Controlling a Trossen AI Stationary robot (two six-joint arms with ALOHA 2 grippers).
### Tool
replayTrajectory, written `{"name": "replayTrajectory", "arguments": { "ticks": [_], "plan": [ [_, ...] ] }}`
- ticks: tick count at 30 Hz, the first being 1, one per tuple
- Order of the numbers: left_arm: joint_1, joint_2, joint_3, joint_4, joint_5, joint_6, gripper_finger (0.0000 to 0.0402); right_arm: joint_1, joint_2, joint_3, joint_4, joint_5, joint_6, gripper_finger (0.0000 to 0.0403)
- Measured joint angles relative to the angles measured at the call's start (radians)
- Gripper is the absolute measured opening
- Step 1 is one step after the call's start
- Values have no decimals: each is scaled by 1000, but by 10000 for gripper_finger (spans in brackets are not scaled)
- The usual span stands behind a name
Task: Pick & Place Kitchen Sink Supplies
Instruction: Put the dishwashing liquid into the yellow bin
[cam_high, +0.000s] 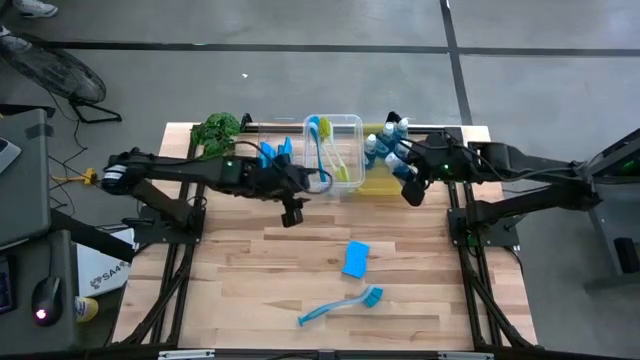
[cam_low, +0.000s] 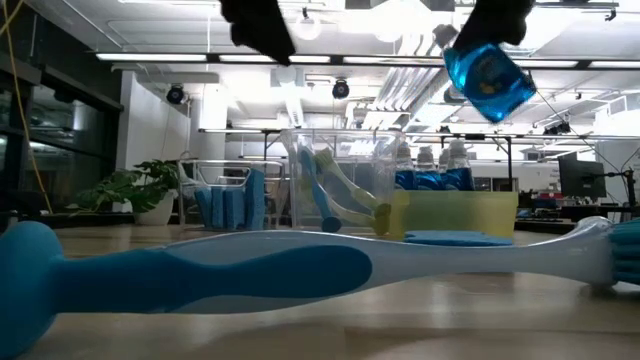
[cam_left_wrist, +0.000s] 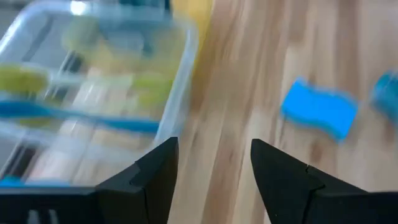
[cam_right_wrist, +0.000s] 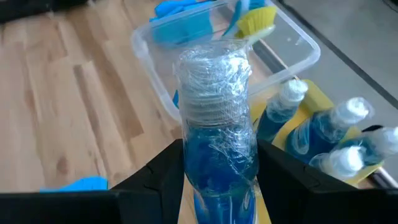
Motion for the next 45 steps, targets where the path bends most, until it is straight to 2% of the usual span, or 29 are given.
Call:
{"name": "replayTrajectory", "arguments": {
  "ticks": [6, 12, 20, 29, 32, 45],
  "plan": [
    [54, -134, -178, 238, 136, -1, 180, 0, -93, -225, 251, 64, 64, 160],
    [117, -269, -312, 325, 193, -24, 179, 0, -125, -408, 539, 179, 74, 160],
    [189, -400, -451, 459, 281, -80, 179, -1, -101, -563, 797, 366, 91, 160],
    [235, -425, -486, 500, 338, -109, 179, -2, -59, -711, 1068, 517, 142, 161],
    [241, -425, -486, 498, 341, -110, 179, -2, -34, -750, 1145, 537, 144, 162],
    [241, -425, -486, 497, 330, -117, 179, -2, 191, -773, 1356, 601, 168, 166]
  ]
}}
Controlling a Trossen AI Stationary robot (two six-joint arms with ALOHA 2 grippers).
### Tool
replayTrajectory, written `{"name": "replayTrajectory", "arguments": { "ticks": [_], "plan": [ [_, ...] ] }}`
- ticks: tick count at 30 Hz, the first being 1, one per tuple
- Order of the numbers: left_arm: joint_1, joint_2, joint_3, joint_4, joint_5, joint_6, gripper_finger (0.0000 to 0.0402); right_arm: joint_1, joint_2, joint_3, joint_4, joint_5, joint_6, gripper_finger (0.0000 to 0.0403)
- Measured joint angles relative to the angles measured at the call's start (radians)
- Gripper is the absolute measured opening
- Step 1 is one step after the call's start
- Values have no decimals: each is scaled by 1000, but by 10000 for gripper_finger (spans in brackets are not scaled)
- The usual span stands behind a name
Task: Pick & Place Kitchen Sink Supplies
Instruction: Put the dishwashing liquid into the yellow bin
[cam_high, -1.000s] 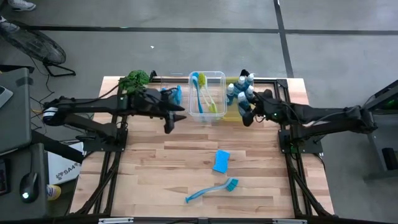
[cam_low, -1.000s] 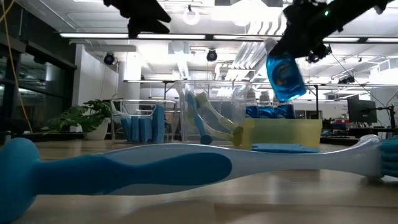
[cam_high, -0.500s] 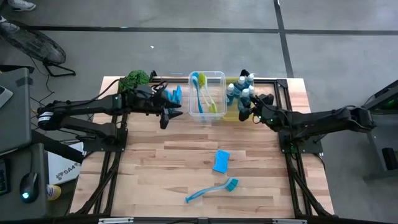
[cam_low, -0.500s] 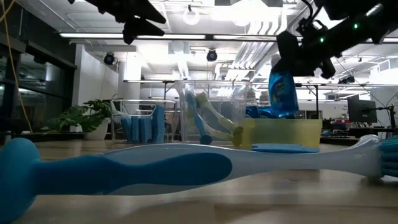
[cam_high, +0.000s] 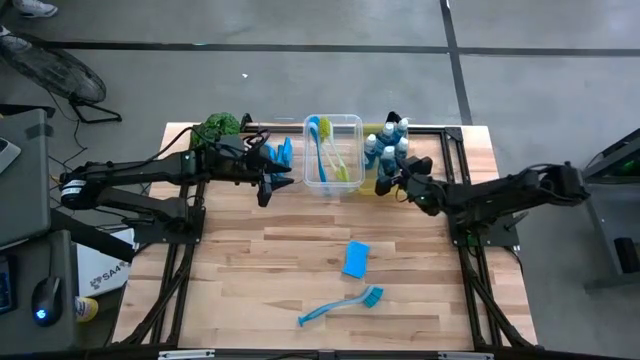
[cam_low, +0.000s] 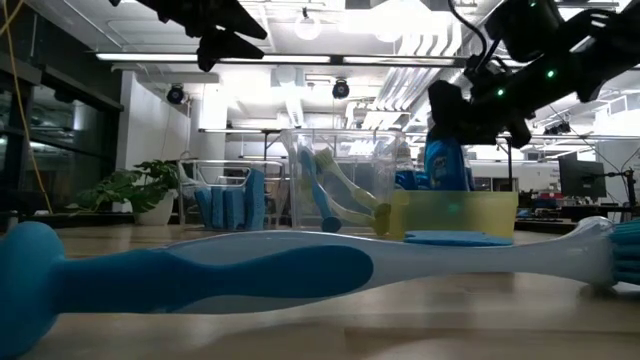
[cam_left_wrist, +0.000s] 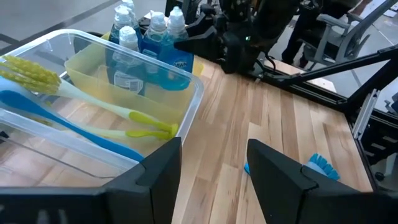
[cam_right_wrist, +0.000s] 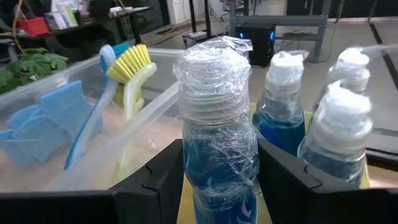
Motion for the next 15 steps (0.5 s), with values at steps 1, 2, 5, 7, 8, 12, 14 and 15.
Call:
{"name": "replayTrajectory", "arguments": {
  "ticks": [1, 2, 5, 7, 8, 12, 14, 15],
  "plan": [
    [0, 0, 0, 0, 0, 0, 179, -1, 19, 0, 15, 6, 6, 166],
    [0, 0, 0, 0, 0, 0, 179, -3, 37, 0, 32, 11, 10, 166],
    [0, 0, 0, 0, 0, 0, 179, -13, 89, 0, 61, 13, 37, 166],
    [0, 0, 0, 0, 0, 0, 179, -18, 122, 0, 79, 10, 58, 166],
    [0, 0, 0, -1, 0, -2, 179, -18, 135, 0, 90, 14, 62, 166],
    [0, 0, 0, -2, 9, -14, 179, -18, 174, 0, 126, 37, 61, 166],
    [0, 0, 0, -2, 16, -15, 179, -18, 184, 0, 128, 43, 63, 166],
    [0, 0, 0, -3, 17, -15, 179, -18, 190, 0, 130, 43, 62, 166]
  ]
}}
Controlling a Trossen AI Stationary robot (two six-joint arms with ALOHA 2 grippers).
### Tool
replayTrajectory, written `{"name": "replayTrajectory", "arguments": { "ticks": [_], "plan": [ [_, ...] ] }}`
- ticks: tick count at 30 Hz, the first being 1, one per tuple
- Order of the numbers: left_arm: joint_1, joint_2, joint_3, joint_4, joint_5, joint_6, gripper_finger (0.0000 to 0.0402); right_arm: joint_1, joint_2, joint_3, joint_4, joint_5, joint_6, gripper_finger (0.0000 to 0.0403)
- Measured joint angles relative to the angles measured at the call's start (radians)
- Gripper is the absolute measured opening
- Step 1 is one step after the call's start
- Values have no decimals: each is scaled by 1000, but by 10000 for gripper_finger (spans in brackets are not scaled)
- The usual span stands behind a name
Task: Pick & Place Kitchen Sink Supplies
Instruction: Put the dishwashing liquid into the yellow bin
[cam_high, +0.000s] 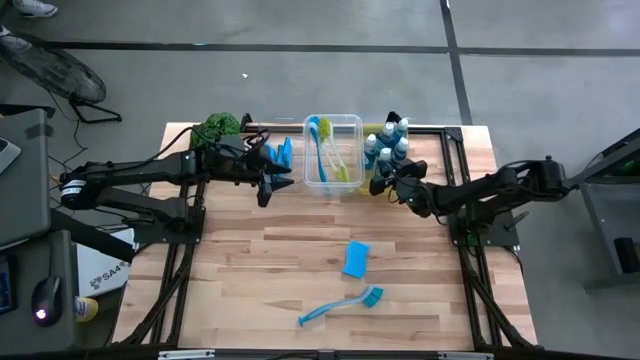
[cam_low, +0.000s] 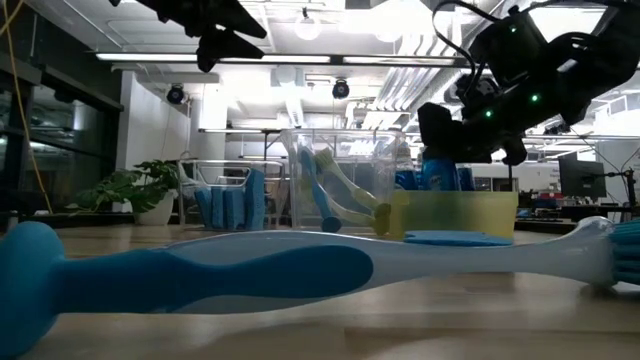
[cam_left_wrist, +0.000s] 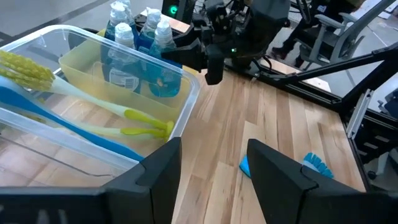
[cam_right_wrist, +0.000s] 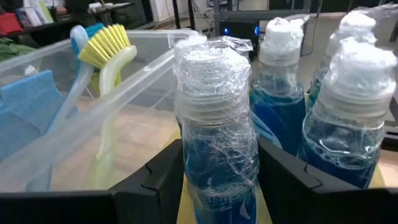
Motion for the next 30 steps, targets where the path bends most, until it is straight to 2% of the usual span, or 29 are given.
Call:
{"name": "replayTrajectory", "arguments": {
  "ticks": [10, 19, 27, 30],
  "plan": [
    [0, 0, 0, -1, 14, 0, 179, -18, 76, 0, 70, 4, 3, 166],
    [0, 0, 0, -1, 14, 1, 179, -33, 92, 2, 85, -21, -1, 169],
    [0, 0, 1, -6, 13, 10, 179, -32, 90, 3, 85, -84, -7, 202],
    [0, 0, 1, -6, 13, 11, 179, -32, 92, 2, 72, -144, -27, 218]
  ]
}}
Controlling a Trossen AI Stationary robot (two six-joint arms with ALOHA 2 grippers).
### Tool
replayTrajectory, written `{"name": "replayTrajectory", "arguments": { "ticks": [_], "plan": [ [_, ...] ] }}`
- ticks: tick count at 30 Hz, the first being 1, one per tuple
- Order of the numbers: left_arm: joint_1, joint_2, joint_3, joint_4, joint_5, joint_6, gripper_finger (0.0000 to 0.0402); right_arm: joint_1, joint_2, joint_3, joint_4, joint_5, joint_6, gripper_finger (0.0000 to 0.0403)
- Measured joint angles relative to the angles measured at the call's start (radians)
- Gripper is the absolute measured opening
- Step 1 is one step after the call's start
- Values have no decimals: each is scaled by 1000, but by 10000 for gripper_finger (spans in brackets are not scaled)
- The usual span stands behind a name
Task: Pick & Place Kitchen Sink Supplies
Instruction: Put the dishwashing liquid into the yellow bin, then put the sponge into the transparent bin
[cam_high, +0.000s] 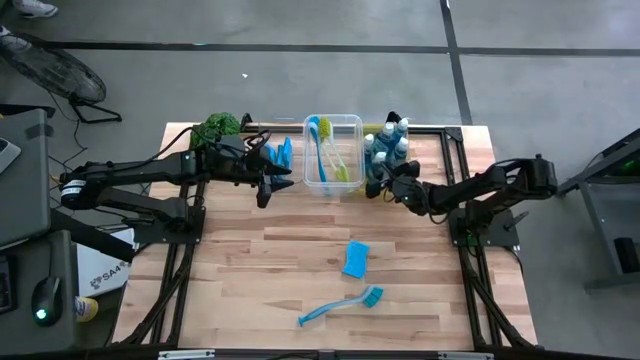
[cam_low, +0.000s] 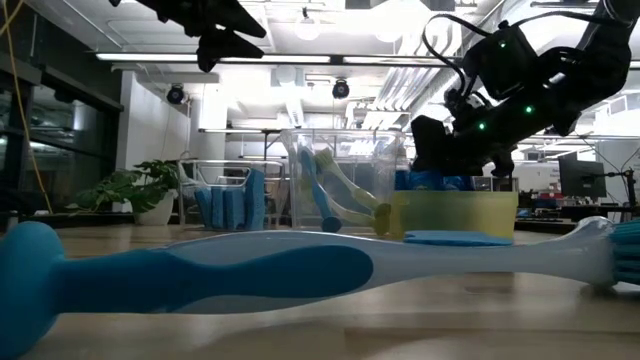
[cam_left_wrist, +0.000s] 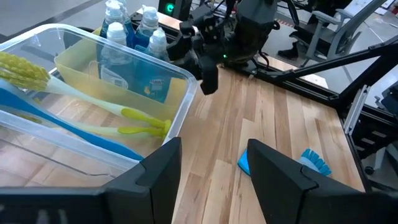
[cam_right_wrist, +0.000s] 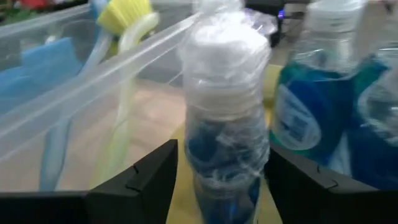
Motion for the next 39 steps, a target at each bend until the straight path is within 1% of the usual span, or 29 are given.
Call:
{"name": "replayTrajectory", "arguments": {
  "ticks": [5, 11, 14, 22, 29, 32, 35, 39],
  "plan": [
    [0, 0, 0, 0, -3, 0, 179, 0, -1, 0, 3, -71, -32, 243],
    [0, 0, 0, 0, -5, 15, 179, 0, -23, 0, -9, -81, -62, 252],
    [0, 0, 0, 0, -5, 15, 179, 0, -62, 0, -59, -81, -72, 252],
    [-3, 0, 0, 0, -7, 15, 179, 0, -217, 1, -233, -78, -97, 252],
    [-3, 0, 0, 0, -6, 15, 179, 0, -357, 1, -304, -70, -155, 252],
    [-3, 0, 0, 0, 9, 15, 179, 2, -428, 1, -338, -72, -174, 252],
    [-3, 0, 0, 0, 40, -6, 179, 10, -507, 1, -363, -104, -193, 252],
    [-3, 1, 0, -7, 65, -36, 179, 28, -608, 1, -397, -181, -211, 252]
  ]
}}
